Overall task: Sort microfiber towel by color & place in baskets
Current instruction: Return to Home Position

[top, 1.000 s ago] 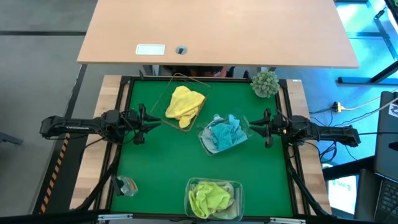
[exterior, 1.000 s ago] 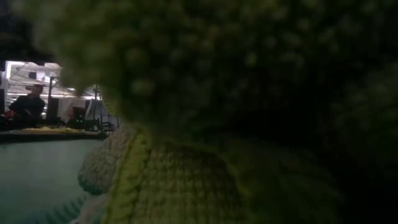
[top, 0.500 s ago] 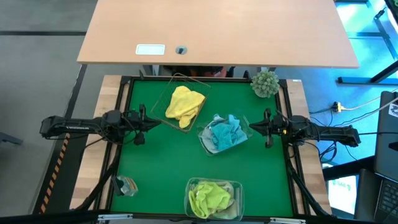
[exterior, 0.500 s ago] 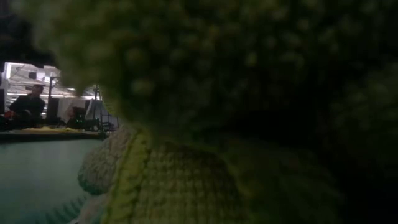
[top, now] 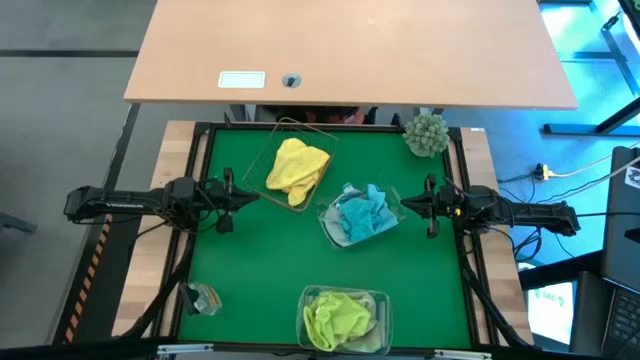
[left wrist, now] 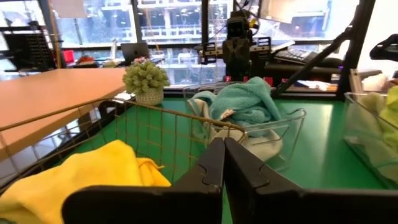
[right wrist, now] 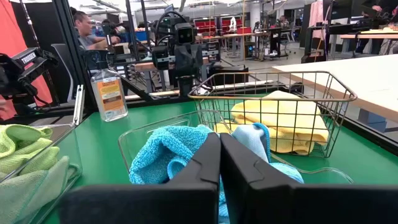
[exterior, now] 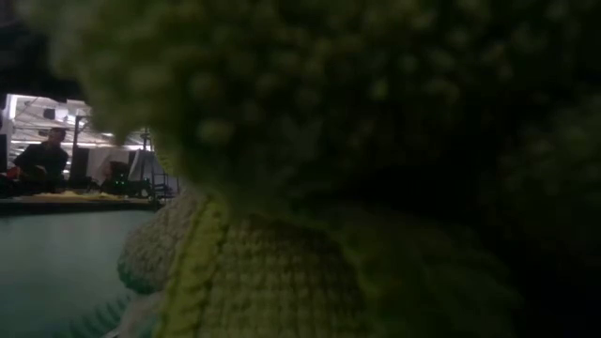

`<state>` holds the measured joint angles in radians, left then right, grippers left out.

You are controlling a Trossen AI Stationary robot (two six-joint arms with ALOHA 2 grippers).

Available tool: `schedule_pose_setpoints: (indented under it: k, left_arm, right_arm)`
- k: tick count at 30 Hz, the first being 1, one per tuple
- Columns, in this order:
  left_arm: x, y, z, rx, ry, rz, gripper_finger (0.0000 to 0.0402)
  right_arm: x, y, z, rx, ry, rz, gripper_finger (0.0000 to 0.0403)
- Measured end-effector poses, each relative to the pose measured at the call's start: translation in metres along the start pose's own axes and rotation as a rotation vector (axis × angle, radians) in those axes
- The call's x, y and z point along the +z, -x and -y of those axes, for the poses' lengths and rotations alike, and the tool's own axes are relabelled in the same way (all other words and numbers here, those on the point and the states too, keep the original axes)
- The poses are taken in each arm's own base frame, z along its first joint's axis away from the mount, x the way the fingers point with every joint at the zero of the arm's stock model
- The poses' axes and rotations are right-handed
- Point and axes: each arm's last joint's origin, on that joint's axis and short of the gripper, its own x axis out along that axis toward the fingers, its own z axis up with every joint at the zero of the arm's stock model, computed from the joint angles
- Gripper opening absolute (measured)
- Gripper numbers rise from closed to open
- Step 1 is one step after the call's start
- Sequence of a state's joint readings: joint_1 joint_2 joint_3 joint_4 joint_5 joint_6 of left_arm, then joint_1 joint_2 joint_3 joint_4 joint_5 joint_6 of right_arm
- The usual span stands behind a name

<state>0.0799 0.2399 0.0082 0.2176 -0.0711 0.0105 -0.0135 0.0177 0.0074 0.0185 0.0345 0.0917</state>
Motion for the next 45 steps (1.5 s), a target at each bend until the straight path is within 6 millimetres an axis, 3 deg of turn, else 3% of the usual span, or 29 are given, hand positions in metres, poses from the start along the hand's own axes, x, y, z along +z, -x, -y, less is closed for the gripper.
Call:
schedule_pose_setpoints:
  k: [20,45]
  left_arm:
    - [0.0,0.0,-0.001,0.021,0.0,0.003,0.0]
    - [0.015,0.013,-0.002,0.023,0.015,0.181,0.0]
  right_arm:
    - [0.0,0.0,0.0,0.0,0.0,0.002,0.0003]
    - [0.0,0.0,0.0,0.001,0.0,0.005,0.0003]
